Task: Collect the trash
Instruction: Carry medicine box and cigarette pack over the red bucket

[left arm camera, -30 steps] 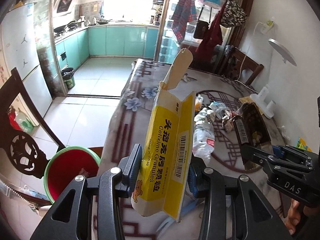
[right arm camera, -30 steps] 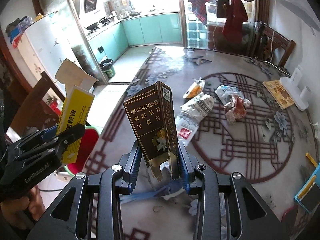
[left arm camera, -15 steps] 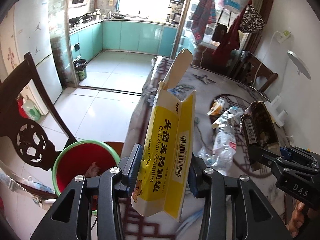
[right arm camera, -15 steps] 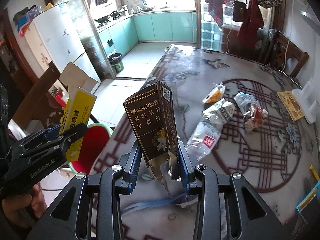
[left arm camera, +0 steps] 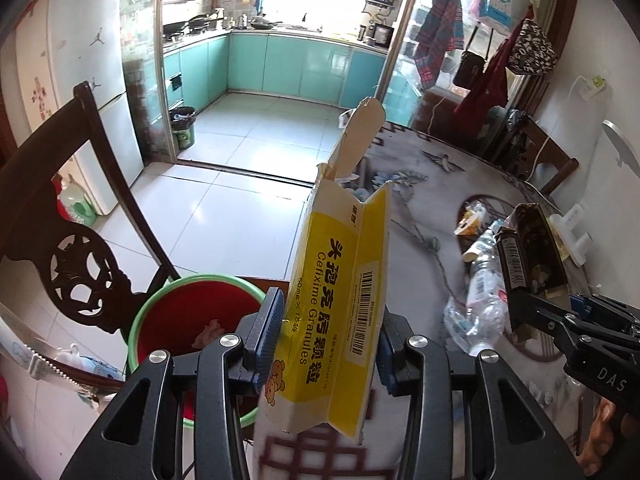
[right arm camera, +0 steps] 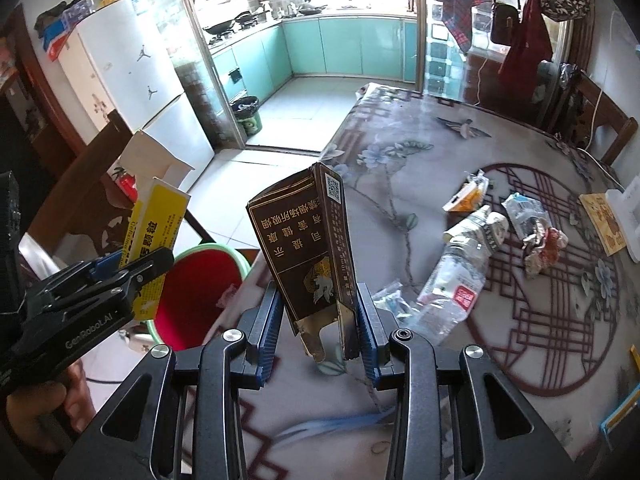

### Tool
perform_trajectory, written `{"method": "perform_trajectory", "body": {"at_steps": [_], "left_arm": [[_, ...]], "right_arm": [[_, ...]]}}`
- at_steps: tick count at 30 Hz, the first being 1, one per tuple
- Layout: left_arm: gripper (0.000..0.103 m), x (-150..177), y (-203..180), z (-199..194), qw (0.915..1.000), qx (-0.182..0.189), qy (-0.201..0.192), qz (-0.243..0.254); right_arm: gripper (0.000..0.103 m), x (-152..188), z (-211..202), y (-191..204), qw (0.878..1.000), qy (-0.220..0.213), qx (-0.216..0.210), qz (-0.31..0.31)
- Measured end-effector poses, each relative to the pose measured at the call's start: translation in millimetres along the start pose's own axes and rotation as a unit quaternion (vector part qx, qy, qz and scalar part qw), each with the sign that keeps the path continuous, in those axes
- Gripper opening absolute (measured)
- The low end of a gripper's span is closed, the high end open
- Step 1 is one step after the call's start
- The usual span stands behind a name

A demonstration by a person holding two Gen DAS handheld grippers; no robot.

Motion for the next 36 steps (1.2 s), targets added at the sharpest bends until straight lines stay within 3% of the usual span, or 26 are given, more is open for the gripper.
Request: {"method": "perform_trajectory", "body": {"at_steps": [21, 36], "left_arm": [[0.04, 6.6, 96.7, 20.3, 0.9981, -0.046, 0.019, -0.037], [0.044, 29.5, 151.7, 42.8, 0.9936, -0.072, 0.059, -0.064]], "right_arm": [[0.034, -13.4, 49.7, 64.5, 0.999, 0.025, -0.04, -0.025], [0.035, -6.2, 101.9, 119.0, 0.992, 0.076, -0.093, -0.042]]}}
Point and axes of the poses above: each gripper's, at about its wrist camera, not at the fingertips, and z roughly the way its jaws point, y to its left, x to its underside, the point moved 8 cm from there along z, roughly the way its jaws point, and after that the axes turned 10 degrees about -x, right-handed, at the moved point
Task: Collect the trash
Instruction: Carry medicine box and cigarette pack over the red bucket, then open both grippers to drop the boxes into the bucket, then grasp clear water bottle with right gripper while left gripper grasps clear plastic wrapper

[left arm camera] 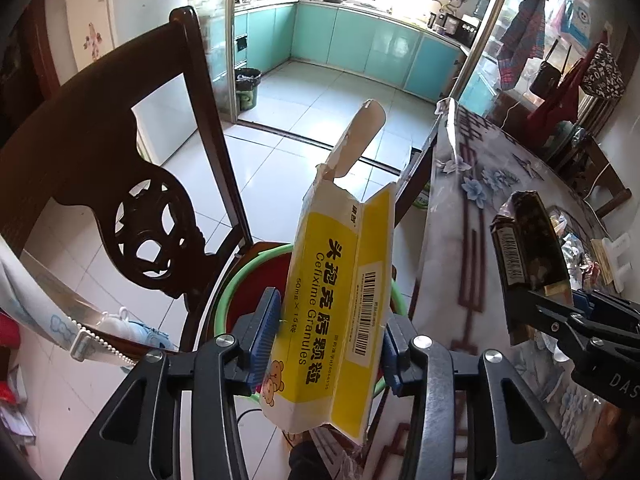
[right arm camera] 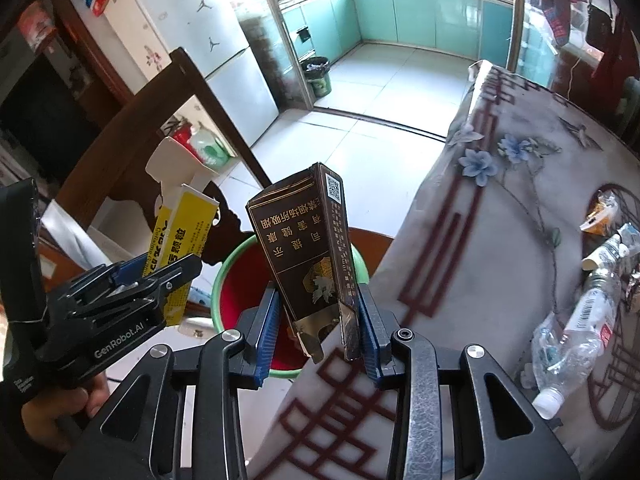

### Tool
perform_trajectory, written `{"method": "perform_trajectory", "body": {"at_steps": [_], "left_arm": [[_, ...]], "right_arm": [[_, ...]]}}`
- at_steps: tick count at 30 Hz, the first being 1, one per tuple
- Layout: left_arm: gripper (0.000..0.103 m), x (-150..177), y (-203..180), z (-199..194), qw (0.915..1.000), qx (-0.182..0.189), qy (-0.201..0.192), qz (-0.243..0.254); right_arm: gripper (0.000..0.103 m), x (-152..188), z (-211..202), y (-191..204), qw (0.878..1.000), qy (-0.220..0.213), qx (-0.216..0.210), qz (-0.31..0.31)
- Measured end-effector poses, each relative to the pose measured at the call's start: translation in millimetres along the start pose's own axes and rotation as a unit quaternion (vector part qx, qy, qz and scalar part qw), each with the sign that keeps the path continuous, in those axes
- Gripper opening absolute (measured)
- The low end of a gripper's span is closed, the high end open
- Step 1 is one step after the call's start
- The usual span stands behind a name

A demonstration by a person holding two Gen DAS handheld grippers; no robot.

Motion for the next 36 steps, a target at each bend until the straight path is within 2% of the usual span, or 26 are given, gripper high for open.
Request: {"method": "perform_trajectory", "body": {"at_steps": [9, 15, 27, 31, 34, 36], "left_arm": [[0.051, -2.5, 4.9, 4.8, 0.9999, 0.014, 0.002, -0.002], [0.063, -4.2, 8.1, 9.5, 0.9999, 0.012, 0.007, -0.001], [0.063, -9.5, -10.9, 6.9, 0.9992, 0.036, -0.001, 0.017], [0.063, -11.5, -34.9, 3.6, 0.998, 0.051, -0.004, 0.037], [0.063, -10.5, -56.6, 0.6, 0.9966, 0.062, -0.003, 0.054], [0.063, -8.7, -74.0, -2.8, 0.9954, 0.068, -0.004, 0.067]], "right_arm": [[0.035, -3.5, 11.0, 9.7, 1.0, 0.007, -0.004, 0.0], [0.047, -6.1, 11.1, 9.9, 1.0, -0.002, -0.011, 0.013], [0.052, -1.5, -11.7, -11.4, 0.999, -0.024, 0.02, 0.04], [0.057, 8.9, -32.4, -40.0, 0.996, -0.037, 0.051, 0.065], [0.058, 18.3, -57.4, -79.1, 0.99, -0.054, 0.086, 0.103], [0.065, 24.9, -74.9, -110.1, 0.982, -0.069, 0.114, 0.134]]}}
Point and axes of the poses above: each gripper's, at about its wrist camera, not at the fingertips, and z roughly the way its jaws point, y to its left, x to its underside, the point moved 8 cm from there along z, roughly the way its jaws point, and after that the axes turned 10 degrees about -x, right-handed, at the moved point
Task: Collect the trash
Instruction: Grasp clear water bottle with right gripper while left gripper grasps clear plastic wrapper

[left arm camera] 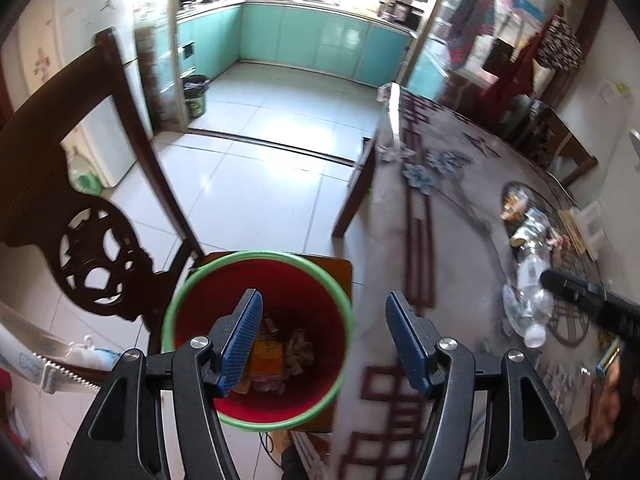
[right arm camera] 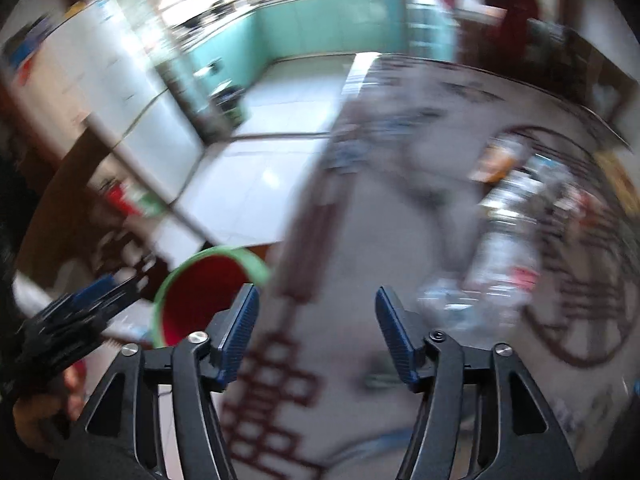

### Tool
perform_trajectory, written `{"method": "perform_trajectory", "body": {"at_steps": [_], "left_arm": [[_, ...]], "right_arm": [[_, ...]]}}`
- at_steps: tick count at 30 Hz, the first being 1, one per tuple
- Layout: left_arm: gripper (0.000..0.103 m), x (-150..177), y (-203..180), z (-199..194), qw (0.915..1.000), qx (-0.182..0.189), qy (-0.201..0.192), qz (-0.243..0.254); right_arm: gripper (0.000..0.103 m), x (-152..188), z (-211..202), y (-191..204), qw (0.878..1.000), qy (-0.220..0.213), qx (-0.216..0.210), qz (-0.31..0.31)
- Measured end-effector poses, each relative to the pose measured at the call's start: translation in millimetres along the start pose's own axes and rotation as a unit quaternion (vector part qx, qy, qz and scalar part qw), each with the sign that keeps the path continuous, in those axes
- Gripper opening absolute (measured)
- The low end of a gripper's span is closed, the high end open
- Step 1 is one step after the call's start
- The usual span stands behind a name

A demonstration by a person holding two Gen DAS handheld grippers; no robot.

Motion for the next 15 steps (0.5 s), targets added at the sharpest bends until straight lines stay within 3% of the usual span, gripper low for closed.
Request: {"method": "perform_trajectory", "body": {"at_steps": [2, 7, 10, 15], "left_arm": [[0.063, 0.2, -18.2, -2.5, 0.9999, 0.005, -0.002, 0.009], [0.063, 5.5, -54.7, -7.9, 0.9999, 0.006, 0.005, 0.012], [0.063, 9.6, -76.0, -12.9, 0.9998, 0.001, 0.004, 0.021], [0.063, 19.9, -113.4, -17.8, 0.9994, -0.002, 0.009, 0.033]], "right_arm": [[0.069, -1.9, -10.8, -49.9, 0.998, -0.015, 0.04, 0.052], [0.069, 4.4, -4.3, -137.0, 0.986, -0.004, 0.07, 0.15], [0.069, 12.9, 17.5, -160.5, 0.981, 0.03, 0.056, 0.184], [0.068, 23.5, 48.5, -172.1, 0.973, 0.069, -0.007, 0.22]]}}
Point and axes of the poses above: each gripper's, at about its wrist camera, not at the fingertips, and z roughly the way its jaws point, y to its left, x to its underside, the point moved 8 cm from there along z, roughly the way its jaws point, and after that the axes turned 10 degrees about -x, right-handed, at the moved point
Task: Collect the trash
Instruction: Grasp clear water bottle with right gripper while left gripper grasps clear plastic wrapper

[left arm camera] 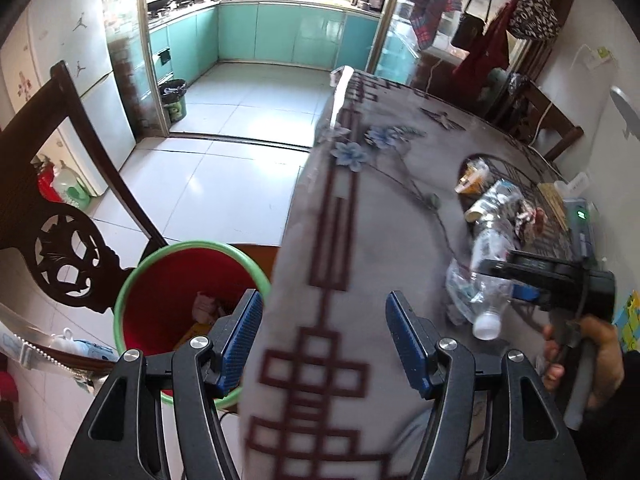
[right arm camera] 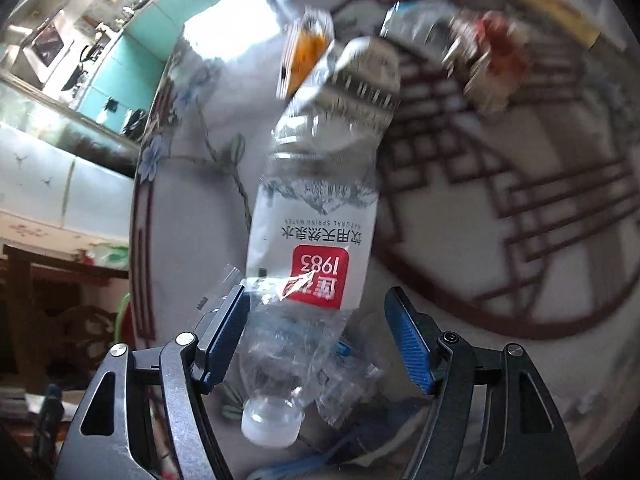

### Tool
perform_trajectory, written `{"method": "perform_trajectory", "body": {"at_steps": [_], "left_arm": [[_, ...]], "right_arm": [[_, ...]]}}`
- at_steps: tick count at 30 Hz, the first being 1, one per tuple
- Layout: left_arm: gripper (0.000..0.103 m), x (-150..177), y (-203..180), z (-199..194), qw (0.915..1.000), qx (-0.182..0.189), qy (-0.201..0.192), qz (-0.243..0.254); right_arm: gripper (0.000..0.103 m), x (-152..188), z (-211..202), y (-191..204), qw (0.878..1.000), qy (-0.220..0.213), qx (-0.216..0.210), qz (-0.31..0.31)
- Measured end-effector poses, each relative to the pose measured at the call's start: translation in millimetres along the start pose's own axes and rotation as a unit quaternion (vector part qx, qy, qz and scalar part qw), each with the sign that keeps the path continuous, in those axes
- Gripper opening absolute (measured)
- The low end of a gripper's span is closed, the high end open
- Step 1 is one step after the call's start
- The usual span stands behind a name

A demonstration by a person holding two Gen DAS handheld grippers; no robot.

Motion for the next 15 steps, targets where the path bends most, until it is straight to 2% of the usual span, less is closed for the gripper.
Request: {"method": "perform_trajectory", "body": {"at_steps": [2, 5, 8, 15], "left_arm": [[0.063, 3.9, -14.9, 0.8, 1.0, 0.0, 0.006, 0.005], [0.063, 8.3, -38.7, 3.8, 0.9998, 0.008, 0.014, 0.014], [0.063, 11.0, -62.9, 11.1, 0.9992, 0.024, 0.026, 0.02], [0.063, 17.9, -136.0, 50.5, 0.994, 0.076, 0.071, 0.035]], "right_arm": [[0.048, 0.2, 6.3, 0.8, 0.999, 0.014, -0.029, -0.006], [0.045, 0.9, -0.4, 7.8, 0.998, 0.021, -0.056, -0.023], [0.045, -0.5, -27.9, 14.9, 0.995, 0.003, -0.092, -0.043], [0.045, -2.0, -96.2, 3.8, 0.99, -0.049, -0.089, -0.099]]}}
Point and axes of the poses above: each gripper's, at about its wrist camera, not at the fingertips, and z roughly the way its jaws point, y to its left, x to its underside, the point moved 8 cm from there along z, roughly the way its jaws point, and after that the axes turned 10 degrees about -x, right-handed, at the moved point
